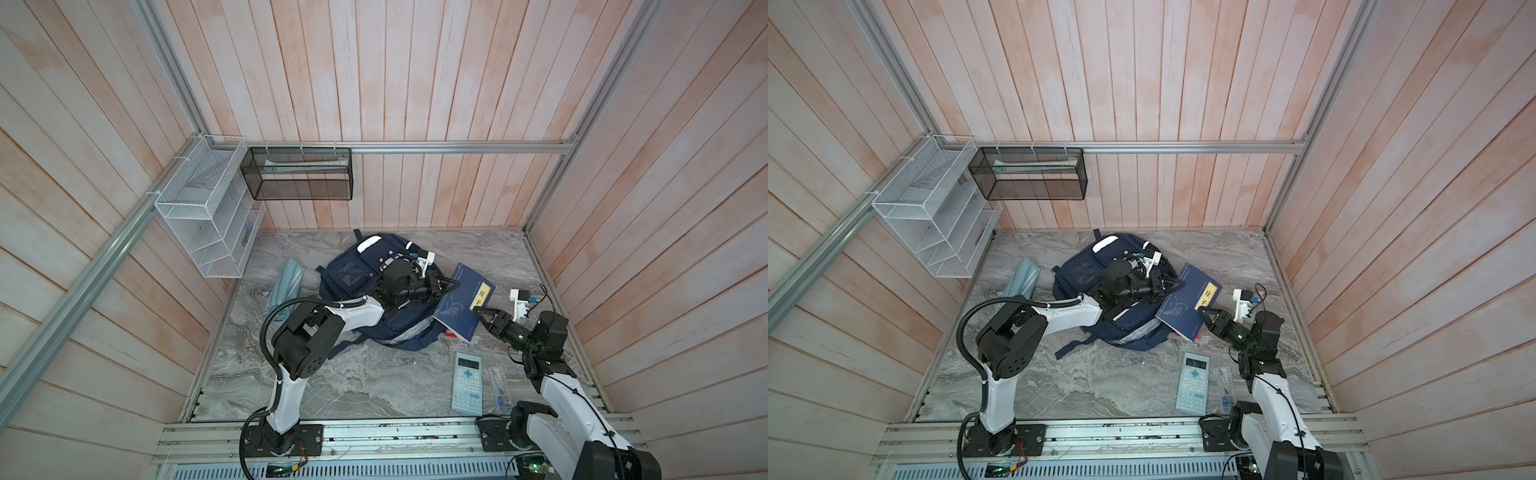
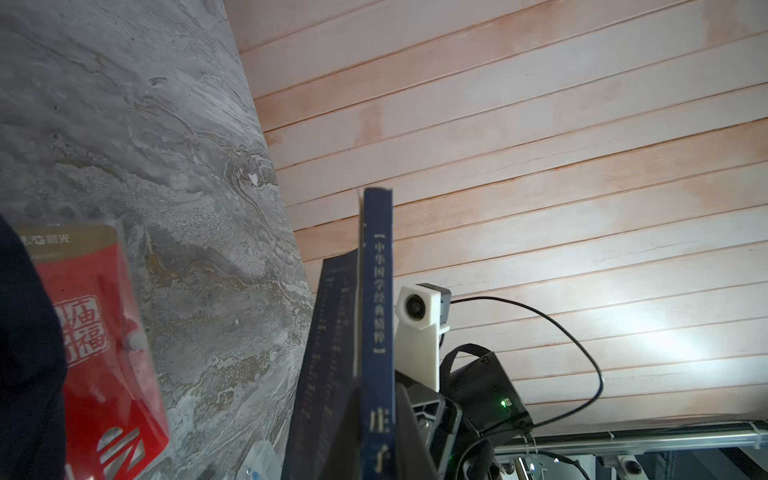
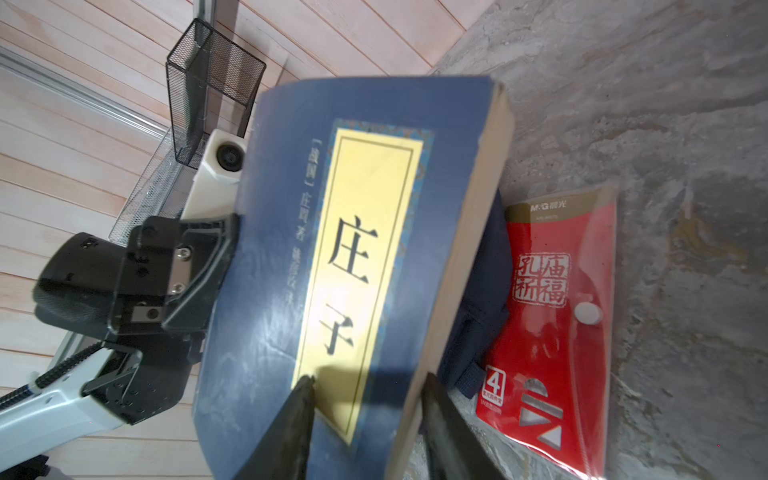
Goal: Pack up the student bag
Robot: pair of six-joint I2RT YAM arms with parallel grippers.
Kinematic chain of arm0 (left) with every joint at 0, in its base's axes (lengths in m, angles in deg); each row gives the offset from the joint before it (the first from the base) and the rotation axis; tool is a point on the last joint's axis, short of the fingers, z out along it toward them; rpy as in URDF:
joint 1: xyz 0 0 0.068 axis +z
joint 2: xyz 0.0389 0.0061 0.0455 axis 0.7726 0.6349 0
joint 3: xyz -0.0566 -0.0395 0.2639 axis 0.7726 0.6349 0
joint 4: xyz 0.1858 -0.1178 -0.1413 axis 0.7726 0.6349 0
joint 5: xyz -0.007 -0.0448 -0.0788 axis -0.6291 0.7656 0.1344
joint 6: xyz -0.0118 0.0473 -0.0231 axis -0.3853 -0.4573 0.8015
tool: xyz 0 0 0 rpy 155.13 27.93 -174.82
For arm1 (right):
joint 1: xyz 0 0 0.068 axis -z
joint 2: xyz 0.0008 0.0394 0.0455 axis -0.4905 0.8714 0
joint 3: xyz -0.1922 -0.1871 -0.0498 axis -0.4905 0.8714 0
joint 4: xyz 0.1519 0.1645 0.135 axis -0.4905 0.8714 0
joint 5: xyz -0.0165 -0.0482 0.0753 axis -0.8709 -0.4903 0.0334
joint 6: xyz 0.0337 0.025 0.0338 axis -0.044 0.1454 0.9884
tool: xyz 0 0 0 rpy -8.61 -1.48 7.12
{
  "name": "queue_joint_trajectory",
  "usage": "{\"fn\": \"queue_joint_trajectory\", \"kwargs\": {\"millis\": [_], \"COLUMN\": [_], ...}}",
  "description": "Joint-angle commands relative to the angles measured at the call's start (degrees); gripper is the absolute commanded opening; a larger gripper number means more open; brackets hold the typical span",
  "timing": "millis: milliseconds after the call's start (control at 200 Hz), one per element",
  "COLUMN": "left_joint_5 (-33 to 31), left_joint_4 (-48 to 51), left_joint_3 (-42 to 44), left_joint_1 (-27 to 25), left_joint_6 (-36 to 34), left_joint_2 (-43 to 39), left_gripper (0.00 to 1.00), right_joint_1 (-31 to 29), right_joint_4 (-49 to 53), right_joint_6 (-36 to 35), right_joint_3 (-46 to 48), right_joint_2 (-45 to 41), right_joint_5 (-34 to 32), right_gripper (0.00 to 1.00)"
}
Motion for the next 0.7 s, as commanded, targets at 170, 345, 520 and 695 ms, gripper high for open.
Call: {"fn": "queue_joint_trajectory", "kwargs": {"millis": [170, 345, 520, 695], "left_joint_5": [2.39, 1.21, 1.64, -11.54], "left_joint_4": [-5.77, -7.47, 1.43, 40.44], "left_joint_3": [2.17, 4.09, 3.09, -2.96], "left_joint_1": [-0.83, -0.48, 1.02, 3.74], "left_joint_6": [3.08, 3.11, -3.14, -31.69], "left_joint_2": [-2.70, -2.77, -4.68, -12.24], "left_gripper": [0.00, 0.00, 0.22, 0.65], "right_joint_1": [-0.56, -1.64, -1.64, -1.55], "right_joint_4": [-10.26, -11.25, -13.18, 0.08], "right_joint_6": [2.20, 2.00, 2.81, 0.89], "right_joint_3": [-0.16, -2.32, -0.50, -3.36], "right_joint_2": [4.05, 7.37, 6.60, -0.41], "right_joint_5": [5.17, 4.98, 4.48, -2.53], "right_gripper": [0.62, 0.42, 0.00, 0.00]}}
